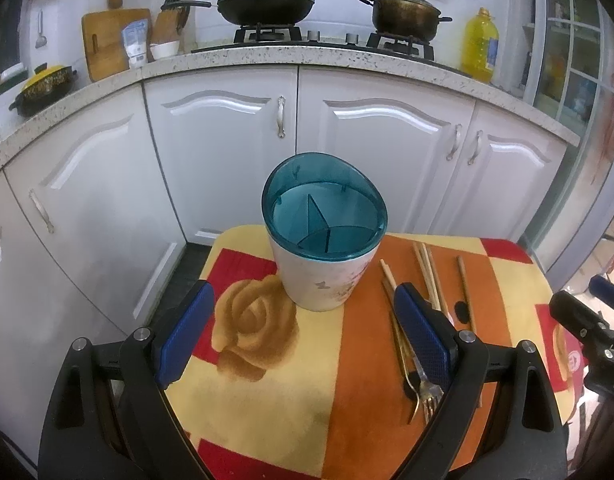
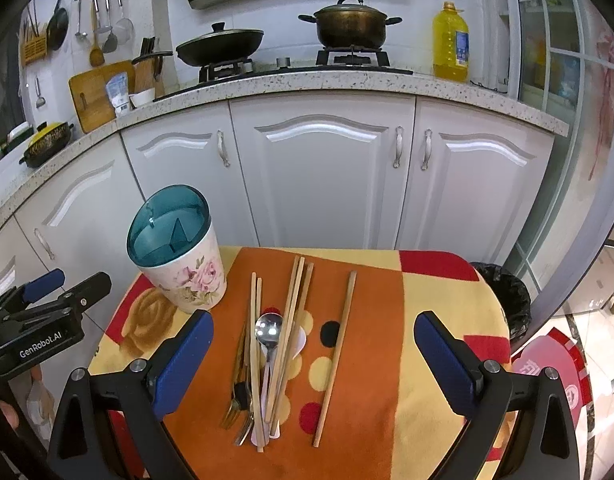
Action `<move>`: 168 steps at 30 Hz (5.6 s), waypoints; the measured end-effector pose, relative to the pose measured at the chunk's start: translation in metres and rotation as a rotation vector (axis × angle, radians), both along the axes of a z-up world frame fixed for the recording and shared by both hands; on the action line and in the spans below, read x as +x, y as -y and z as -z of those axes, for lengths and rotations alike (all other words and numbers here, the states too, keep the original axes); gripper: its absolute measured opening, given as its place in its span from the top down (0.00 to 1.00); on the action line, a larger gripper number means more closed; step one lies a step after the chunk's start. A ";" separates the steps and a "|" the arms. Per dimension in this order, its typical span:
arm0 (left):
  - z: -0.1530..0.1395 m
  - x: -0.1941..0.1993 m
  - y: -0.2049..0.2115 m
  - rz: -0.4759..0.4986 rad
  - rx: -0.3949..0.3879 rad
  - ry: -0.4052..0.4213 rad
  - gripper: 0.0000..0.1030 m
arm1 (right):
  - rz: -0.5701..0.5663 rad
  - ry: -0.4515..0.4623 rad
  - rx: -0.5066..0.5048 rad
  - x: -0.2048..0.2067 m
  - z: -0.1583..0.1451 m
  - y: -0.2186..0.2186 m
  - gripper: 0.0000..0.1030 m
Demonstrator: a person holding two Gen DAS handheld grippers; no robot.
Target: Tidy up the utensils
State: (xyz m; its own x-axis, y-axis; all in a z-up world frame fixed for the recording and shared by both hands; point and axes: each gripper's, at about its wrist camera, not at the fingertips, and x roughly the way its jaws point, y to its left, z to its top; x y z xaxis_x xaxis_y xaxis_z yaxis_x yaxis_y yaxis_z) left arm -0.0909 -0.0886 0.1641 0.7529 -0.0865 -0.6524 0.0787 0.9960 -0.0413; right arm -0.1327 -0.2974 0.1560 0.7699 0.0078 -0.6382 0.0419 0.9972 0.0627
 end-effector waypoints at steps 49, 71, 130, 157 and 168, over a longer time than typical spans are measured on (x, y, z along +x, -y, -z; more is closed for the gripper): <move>0.002 0.009 0.025 0.036 0.024 -0.013 0.11 | 0.049 -0.050 0.008 0.009 0.014 0.017 0.02; 0.031 0.023 0.015 0.047 -0.031 -0.132 0.11 | 0.005 -0.115 0.063 0.023 0.047 0.027 0.24; 0.117 0.037 0.034 0.307 -0.065 -0.467 0.96 | -0.055 -0.391 0.254 0.031 0.140 0.069 0.88; 0.132 0.011 0.033 0.392 0.043 -0.534 0.96 | -0.072 -0.447 0.265 0.019 0.140 0.061 0.93; 0.110 0.046 0.045 0.346 0.016 -0.413 0.67 | -0.070 -0.396 0.202 0.058 0.127 0.058 0.74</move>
